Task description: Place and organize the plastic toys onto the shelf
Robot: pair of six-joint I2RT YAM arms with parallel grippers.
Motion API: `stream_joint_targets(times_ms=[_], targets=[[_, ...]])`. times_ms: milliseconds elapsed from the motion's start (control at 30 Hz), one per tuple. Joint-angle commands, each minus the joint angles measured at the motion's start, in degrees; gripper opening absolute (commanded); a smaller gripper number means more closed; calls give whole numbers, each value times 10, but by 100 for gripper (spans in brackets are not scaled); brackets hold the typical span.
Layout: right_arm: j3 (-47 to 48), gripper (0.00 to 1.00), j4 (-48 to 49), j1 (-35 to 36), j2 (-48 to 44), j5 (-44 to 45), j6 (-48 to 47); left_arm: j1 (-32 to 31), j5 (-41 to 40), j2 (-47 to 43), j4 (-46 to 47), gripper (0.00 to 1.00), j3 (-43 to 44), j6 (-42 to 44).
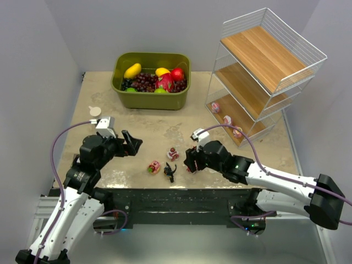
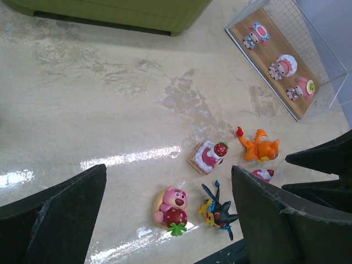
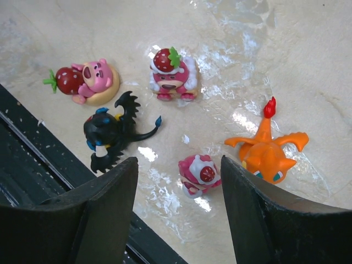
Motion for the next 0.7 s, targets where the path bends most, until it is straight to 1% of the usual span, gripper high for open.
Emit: stream_joint_targets(times_ms=[0,133,200,267,367,400,467,500,600,667], targets=[[16,65,21,1,-5,-14,-10,1,9,2,20,100,-2,-1],[27,65,19,2,5,-11,-7,1,7,2,20,100,-2,-2],[31,64,5,2,14,34,2,1,8,2,19,100,-2,-2],[36,64,-8,2,28,51,8,1,7,2,19,100,-2,-2],[30,64,12,4,32,1,-3,1,8,3,19,99,-2,-2],[23,64,24,11,29,-37,-9,1,8,4,20,100,-2,-2],[19,65,51,29,26,-53,-23,1,6,4,19,100,-2,-2],[22,66,55,53,29,-52,-24,1,6,5,19,100,-2,-2],[39,67,70,98,53,-25,-27,1,4,4,19,100,-2,-2],[48,67,76,113,73,-3,-17,1,2,4,18,100,-1,-3]])
